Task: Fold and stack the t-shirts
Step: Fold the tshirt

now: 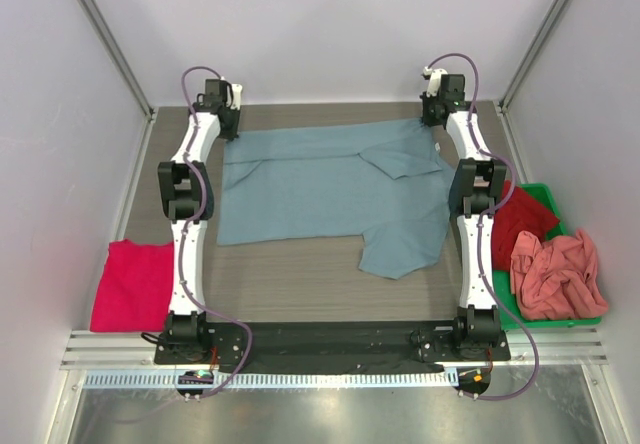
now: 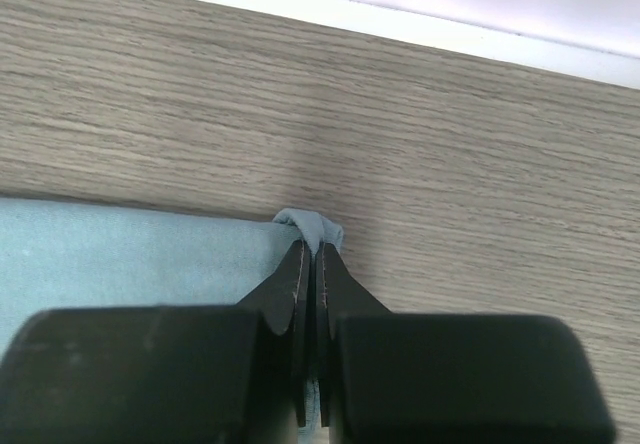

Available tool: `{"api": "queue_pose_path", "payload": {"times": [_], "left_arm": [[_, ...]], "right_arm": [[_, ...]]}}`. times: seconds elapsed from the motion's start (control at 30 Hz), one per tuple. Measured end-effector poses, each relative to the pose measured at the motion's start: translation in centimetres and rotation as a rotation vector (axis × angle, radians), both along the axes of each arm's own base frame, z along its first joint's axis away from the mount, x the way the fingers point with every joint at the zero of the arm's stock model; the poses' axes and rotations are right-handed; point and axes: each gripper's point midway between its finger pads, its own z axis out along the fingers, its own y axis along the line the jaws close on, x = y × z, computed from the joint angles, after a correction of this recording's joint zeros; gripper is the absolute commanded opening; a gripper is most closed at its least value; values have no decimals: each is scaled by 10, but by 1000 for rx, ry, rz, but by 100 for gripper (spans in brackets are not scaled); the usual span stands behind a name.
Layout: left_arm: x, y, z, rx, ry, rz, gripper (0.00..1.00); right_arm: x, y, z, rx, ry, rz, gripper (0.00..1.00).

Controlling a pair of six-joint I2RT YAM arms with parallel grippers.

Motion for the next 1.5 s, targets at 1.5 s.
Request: {"api": "queue_pose_path", "payload": {"times": [1.5], "left_arm": [[-83, 0, 402, 21, -681, -41, 0]], "right_arm": [[-132, 37, 437, 79, -643, 183, 1]]}}
